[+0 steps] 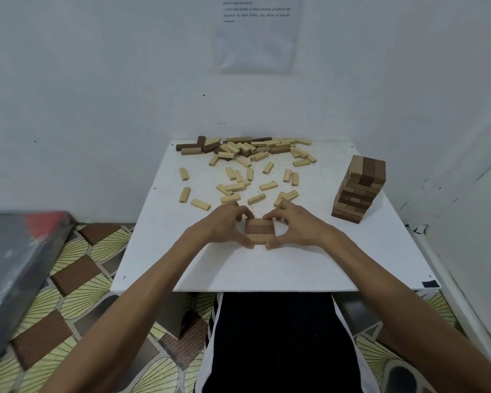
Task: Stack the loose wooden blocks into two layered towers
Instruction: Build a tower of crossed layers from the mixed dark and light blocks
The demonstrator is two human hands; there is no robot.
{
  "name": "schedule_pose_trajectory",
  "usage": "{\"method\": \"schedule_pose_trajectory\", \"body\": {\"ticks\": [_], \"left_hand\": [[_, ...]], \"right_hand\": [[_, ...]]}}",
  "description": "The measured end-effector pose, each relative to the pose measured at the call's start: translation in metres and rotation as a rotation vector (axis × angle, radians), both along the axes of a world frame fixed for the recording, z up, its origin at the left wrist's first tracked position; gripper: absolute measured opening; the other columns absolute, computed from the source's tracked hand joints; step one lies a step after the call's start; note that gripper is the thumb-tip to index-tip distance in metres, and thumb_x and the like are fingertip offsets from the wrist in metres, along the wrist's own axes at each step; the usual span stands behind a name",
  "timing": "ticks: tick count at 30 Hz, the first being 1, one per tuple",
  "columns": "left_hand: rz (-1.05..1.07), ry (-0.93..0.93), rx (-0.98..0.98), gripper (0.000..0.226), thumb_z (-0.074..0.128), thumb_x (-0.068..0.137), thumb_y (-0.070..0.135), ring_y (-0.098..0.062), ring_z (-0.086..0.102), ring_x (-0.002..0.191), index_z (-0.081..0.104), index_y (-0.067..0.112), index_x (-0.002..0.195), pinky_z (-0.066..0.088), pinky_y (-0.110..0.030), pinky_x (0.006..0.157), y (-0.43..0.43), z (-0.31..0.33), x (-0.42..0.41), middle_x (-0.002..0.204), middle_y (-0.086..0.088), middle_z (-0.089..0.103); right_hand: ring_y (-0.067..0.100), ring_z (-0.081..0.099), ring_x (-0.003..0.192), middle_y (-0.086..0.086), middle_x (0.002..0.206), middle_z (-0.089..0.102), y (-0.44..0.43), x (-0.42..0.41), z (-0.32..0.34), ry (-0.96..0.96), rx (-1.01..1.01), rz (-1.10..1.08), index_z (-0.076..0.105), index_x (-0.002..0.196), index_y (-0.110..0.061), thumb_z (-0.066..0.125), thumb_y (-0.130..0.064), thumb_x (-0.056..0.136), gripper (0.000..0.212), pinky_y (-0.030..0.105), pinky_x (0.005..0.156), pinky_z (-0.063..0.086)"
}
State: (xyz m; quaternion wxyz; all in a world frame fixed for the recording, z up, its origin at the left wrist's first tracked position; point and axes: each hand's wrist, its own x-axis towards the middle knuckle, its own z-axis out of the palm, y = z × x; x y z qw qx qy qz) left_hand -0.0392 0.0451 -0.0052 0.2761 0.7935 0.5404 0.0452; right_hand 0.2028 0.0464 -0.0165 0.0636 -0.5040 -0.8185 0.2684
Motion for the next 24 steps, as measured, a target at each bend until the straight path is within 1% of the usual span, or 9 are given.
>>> {"method": "schedule_pose_trajectory", "body": {"ticks": [3,5,7,10,12,14,17,20,24], "left_hand": [[0.005,-0.025,-0.027,0.071,0.094,0.066,0.045,-0.017,0.053,0.098,0.060,0.028,0.126,0.043,-0.027,0.074,0.001,0.000,0.001,0.104,0.006,0.056],[0.002,-0.035,-0.017,0.071,0.094,0.065,0.043,-0.016,0.052,0.098,0.062,0.026,0.125,0.040,-0.025,0.072,0.000,0.000,0.002,0.110,0.005,0.055],[0.000,-0.044,-0.005,0.071,0.095,0.064,0.041,-0.016,0.050,0.099,0.064,0.022,0.125,0.038,-0.024,0.072,0.000,0.002,0.003,0.115,0.004,0.052],[-0.014,-0.036,0.015,0.073,0.095,0.066,0.040,-0.017,0.052,0.097,0.064,0.019,0.128,0.040,-0.026,0.073,-0.002,0.003,0.004,0.112,0.003,0.054],[-0.024,-0.067,0.035,0.082,0.094,0.067,0.040,-0.014,0.054,0.092,0.058,0.022,0.138,0.043,-0.027,0.076,-0.004,0.002,0.003,0.113,0.005,0.059],[-0.038,-0.091,0.062,0.089,0.094,0.066,0.040,-0.005,0.053,0.087,0.050,0.027,0.142,0.043,-0.027,0.076,-0.006,0.002,0.001,0.115,0.010,0.062],[-0.048,-0.084,0.073,0.084,0.093,0.062,0.047,0.000,0.050,0.083,0.046,0.029,0.128,0.039,-0.026,0.069,-0.007,0.004,0.001,0.114,0.016,0.062],[-0.070,-0.035,0.149,0.073,0.090,0.062,0.053,-0.001,0.049,0.081,0.046,0.030,0.115,0.037,-0.027,0.065,-0.004,0.016,0.003,0.104,0.020,0.058],[-0.106,-0.014,0.209,0.063,0.090,0.066,0.050,-0.008,0.048,0.080,0.049,0.025,0.108,0.037,-0.030,0.063,0.006,0.043,0.009,0.089,0.017,0.050]], "right_hand": [[0.010,0.046,0.099,-0.006,0.111,0.047,0.004,-0.003,0.002,-0.037,-0.010,0.001,0.059,0.139,-0.027,0.089,-0.056,0.070,0.080,0.023,0.075,0.036],[0.013,0.046,0.107,-0.004,0.118,0.045,0.005,-0.007,0.004,-0.054,-0.020,0.006,0.059,0.138,-0.023,0.090,-0.052,0.071,0.079,0.026,0.083,0.038],[0.016,0.047,0.111,-0.002,0.120,0.047,0.004,-0.009,0.004,-0.070,-0.002,0.024,0.060,0.138,-0.020,0.089,-0.050,0.072,0.077,0.027,0.084,0.038],[0.013,0.049,0.105,-0.004,0.122,0.054,0.002,-0.007,0.002,-0.027,0.021,0.029,0.050,0.149,-0.024,0.088,-0.050,0.073,0.089,0.019,0.077,0.035],[0.006,0.049,0.097,-0.008,0.124,0.056,-0.001,-0.003,0.002,0.026,0.036,0.023,0.042,0.154,-0.030,0.089,-0.051,0.073,0.096,0.011,0.073,0.033],[0.001,0.048,0.094,-0.011,0.123,0.057,-0.004,-0.001,0.001,0.041,0.052,0.028,0.039,0.155,-0.034,0.087,-0.052,0.074,0.096,0.012,0.074,0.035],[0.004,0.042,0.099,-0.016,0.121,0.055,-0.007,0.001,0.006,0.019,0.062,0.027,0.033,0.154,-0.035,0.085,-0.054,0.074,0.097,0.023,0.081,0.036],[0.005,0.042,0.107,-0.020,0.121,0.055,-0.005,0.007,0.016,0.018,0.066,0.000,0.033,0.151,-0.038,0.084,-0.056,0.072,0.097,0.029,0.084,0.040],[0.010,0.047,0.114,-0.017,0.121,0.057,0.002,0.013,0.041,-0.015,0.110,-0.008,0.038,0.148,-0.034,0.081,-0.061,0.072,0.091,0.035,0.091,0.047]]}}
